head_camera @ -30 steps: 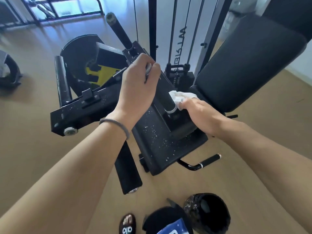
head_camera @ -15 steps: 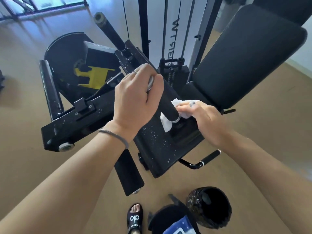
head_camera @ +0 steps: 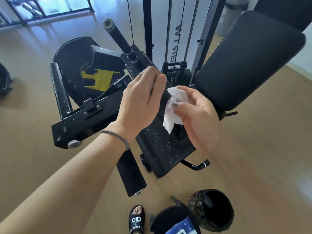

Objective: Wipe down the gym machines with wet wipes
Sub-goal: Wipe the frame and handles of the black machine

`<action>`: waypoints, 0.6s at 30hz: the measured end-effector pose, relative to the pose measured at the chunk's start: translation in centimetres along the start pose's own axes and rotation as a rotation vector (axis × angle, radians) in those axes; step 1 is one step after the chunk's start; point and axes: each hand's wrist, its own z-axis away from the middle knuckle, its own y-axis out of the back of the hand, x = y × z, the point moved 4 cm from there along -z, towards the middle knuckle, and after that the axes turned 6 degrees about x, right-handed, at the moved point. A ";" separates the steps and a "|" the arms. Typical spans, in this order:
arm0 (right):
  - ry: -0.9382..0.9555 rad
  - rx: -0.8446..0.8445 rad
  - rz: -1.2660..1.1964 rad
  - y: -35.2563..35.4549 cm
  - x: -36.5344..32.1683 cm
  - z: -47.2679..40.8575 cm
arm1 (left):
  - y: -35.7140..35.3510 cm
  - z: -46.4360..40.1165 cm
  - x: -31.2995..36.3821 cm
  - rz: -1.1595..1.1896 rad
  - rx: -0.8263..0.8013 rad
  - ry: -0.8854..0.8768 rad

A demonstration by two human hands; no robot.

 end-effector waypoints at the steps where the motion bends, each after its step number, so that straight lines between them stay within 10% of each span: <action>1: 0.039 -0.043 0.170 0.0 0.0 0.0 | 0.3 0.0 -0.1 0.020 -0.028 0.010; 7: 0.429 0.083 1.060 -1.8 1.4 -1.6 | 1.7 0.1 -2.1 0.104 -0.026 0.213; 18: 0.381 0.156 0.638 -6.5 -1.4 -2.0 | 2.6 -0.8 -5.7 0.209 -0.036 0.369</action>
